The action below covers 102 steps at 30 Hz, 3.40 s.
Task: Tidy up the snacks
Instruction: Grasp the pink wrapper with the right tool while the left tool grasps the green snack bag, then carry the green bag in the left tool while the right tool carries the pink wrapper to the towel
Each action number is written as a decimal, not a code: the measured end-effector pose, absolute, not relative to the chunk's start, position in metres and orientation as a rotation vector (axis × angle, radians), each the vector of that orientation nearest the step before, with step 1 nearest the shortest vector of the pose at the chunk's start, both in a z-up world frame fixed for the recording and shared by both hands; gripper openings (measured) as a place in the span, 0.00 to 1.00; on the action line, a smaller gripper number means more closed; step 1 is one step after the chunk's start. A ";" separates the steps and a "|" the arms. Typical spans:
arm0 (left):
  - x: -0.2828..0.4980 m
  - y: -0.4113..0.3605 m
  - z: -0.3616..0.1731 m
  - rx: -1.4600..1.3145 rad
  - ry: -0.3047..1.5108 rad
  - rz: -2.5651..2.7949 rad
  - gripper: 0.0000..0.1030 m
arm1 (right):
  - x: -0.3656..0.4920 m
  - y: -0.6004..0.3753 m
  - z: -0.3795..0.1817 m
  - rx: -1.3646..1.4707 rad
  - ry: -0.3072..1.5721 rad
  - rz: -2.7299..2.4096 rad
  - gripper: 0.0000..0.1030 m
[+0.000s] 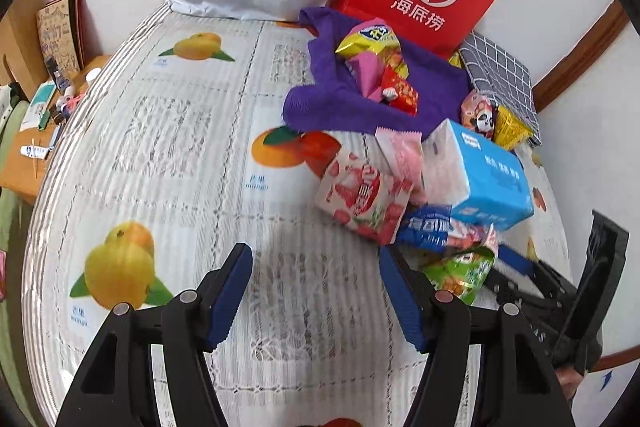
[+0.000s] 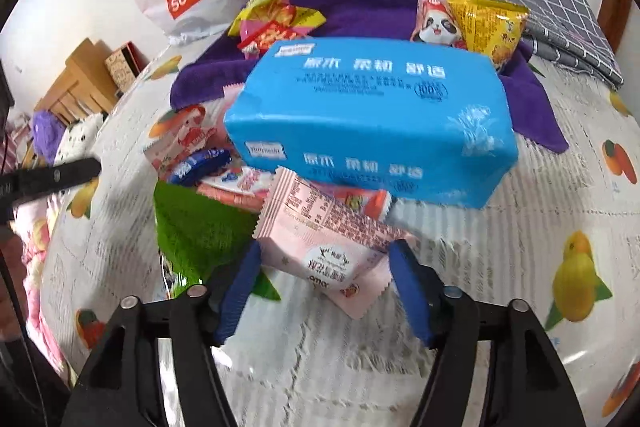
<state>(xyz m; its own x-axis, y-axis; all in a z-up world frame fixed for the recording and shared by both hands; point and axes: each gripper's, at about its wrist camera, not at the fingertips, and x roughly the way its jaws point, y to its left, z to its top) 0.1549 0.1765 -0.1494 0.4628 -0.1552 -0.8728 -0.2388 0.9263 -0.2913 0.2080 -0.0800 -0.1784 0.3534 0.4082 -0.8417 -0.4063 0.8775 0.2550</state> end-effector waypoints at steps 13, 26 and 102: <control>0.151 0.150 -0.155 -0.342 1.093 0.028 0.62 | 0.190 -0.094 -0.173 -0.072 1.000 0.511 0.35; 0.157 0.065 -0.175 -0.193 1.079 -0.159 0.62 | 0.189 -0.163 -0.184 -0.036 0.926 0.379 0.35; 0.130 0.062 -0.087 -0.236 0.862 -0.231 0.52 | 0.223 -0.161 -0.193 0.041 0.972 0.333 0.31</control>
